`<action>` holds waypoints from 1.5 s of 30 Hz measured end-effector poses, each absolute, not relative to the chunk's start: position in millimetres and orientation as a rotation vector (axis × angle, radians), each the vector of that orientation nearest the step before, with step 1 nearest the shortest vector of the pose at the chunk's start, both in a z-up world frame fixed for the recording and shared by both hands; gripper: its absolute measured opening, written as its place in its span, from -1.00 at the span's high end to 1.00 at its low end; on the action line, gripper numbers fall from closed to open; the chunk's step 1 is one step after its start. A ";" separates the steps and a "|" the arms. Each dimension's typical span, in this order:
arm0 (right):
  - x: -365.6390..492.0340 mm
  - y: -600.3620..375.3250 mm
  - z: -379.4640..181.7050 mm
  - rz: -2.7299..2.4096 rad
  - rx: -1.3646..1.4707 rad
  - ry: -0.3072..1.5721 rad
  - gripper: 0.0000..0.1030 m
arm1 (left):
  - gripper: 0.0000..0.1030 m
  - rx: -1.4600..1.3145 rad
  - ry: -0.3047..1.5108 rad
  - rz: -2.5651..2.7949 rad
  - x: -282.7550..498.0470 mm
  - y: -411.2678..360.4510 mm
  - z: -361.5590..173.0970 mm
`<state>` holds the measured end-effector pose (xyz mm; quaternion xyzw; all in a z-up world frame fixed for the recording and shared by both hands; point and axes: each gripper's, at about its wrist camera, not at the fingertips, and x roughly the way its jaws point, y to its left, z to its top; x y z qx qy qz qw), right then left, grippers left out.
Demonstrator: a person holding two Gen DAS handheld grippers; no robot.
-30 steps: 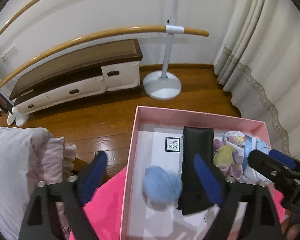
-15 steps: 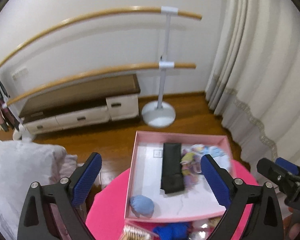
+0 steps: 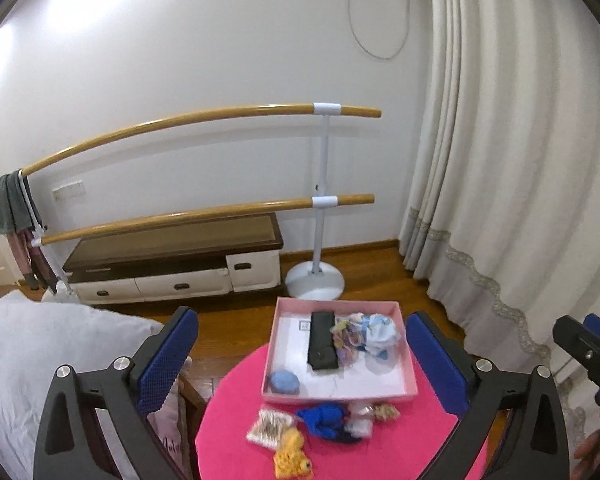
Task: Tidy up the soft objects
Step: 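Withdraw both tools from the box toward the remaining items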
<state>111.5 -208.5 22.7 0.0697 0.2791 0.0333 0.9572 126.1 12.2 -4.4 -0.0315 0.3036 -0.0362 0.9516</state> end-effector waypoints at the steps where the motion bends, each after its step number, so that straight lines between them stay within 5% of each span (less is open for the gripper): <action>1: 99.7 -208.2 25.6 0.063 0.137 0.557 -1.00 | -1.00 -0.072 0.620 -0.076 114.1 16.9 -1.9; 21: -23.5 -183.1 51.2 0.023 0.051 0.447 -1.00 | -1.00 -0.097 0.568 -0.076 -55.3 44.0 58.0; 45: 11.2 -190.7 8.7 0.029 0.051 0.579 -1.00 | -1.00 -0.065 0.743 -0.026 -18.0 46.8 20.6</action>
